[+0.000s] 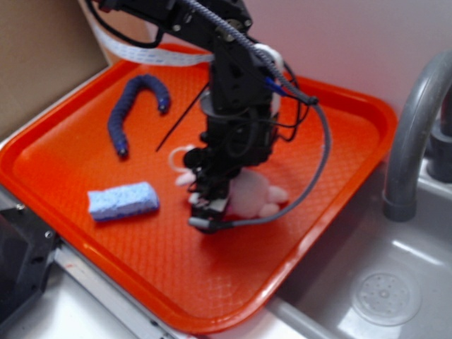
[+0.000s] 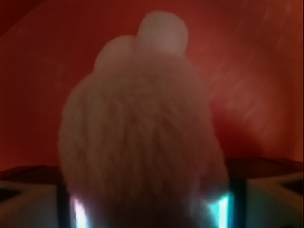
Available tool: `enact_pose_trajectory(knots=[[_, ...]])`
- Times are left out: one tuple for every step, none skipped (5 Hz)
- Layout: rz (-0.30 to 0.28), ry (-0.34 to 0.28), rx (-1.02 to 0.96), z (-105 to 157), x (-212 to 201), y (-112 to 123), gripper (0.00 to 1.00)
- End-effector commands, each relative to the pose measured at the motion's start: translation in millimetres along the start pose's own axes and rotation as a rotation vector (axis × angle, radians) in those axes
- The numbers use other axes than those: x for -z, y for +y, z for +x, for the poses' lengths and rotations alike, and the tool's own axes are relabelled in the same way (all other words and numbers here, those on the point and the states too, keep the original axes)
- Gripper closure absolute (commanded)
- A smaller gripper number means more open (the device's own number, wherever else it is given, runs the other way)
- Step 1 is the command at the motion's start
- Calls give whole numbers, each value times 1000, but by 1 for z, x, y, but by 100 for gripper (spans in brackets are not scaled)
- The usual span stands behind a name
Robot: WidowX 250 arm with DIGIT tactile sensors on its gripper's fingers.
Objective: Grab the pink bunny.
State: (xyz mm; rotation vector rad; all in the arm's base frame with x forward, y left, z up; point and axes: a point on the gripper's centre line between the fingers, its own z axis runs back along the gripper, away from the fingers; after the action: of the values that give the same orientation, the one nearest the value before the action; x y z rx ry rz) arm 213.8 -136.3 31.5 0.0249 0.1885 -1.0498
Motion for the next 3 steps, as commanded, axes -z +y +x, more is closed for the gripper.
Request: enact_pose_trajectory(knots=[[114,-97,-420,-62,-103,8,100],[67,-128,-666,-104,-145,13,100],[60,-143,-918,-124,-158,10,100]])
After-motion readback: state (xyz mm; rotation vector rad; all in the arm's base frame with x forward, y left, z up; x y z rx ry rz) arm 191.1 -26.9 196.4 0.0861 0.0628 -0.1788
